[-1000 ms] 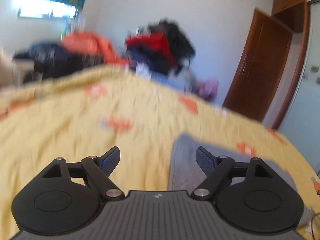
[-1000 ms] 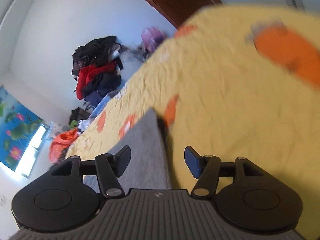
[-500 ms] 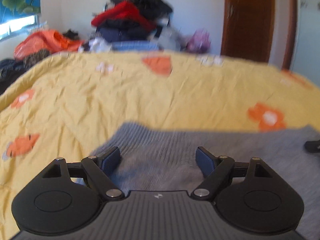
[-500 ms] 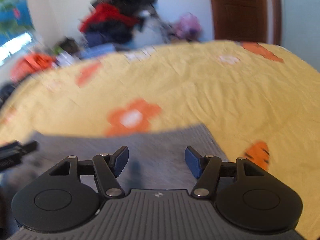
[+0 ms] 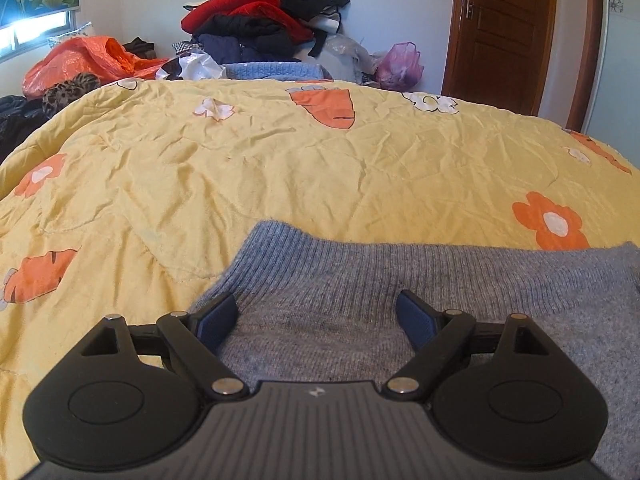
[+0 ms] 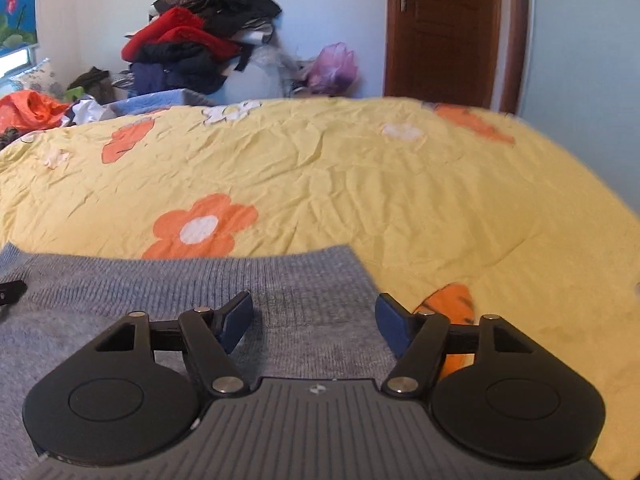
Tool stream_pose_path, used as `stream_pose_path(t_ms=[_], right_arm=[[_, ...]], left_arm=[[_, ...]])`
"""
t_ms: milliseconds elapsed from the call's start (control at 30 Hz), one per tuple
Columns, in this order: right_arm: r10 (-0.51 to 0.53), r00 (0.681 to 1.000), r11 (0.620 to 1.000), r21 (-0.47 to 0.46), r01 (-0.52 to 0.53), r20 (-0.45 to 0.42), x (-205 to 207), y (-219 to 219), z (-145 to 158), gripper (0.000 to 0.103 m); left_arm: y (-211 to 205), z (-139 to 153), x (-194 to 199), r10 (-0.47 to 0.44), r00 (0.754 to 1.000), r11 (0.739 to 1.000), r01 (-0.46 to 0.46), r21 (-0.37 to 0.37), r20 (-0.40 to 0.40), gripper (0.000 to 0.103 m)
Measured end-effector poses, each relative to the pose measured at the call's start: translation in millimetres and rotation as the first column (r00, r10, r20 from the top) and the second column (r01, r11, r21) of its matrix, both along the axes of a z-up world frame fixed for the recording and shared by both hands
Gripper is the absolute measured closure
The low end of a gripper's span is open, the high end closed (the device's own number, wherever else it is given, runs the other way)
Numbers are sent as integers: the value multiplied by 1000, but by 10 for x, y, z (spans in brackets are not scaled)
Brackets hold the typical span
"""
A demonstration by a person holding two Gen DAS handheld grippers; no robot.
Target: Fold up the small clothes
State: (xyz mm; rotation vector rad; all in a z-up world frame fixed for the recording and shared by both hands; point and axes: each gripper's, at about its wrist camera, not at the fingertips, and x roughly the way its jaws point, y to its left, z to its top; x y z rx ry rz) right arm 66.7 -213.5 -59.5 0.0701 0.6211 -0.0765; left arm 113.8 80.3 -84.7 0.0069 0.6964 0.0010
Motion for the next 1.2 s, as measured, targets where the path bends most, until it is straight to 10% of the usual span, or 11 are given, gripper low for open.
stream_pose_path(t_ms=[233,433,767,867,1100,1200], right_arm=[[150,989,976,-156,-151,-17,111,452,4,16],[60,998,997,50,-60,-13,101,4,-224,8],[66,998,997,27,-66,-13,91,63,-240,4],[67,998,997,36,-66,-8,89,50,-240,4],[66,998,996,55,-66,-1,80,27,-238,4],[62,998,997,50,-63,8,52,38,-229,4]], left_arm=[[0,2,-7,-2,1000,1000,2,-1,0,15],[8,-8,17,-7,1000,1000,7,-9,-4,12],[474,322,-627,104,990,985,-89,-147,98,11],[964,427,-1201,237,967,915,-190,-356,92,11],[1377,74,-2137,381,918,652,-353,-671,-113,11],[1245,25,-2163,353,933,677,-306,-669,-69,11]])
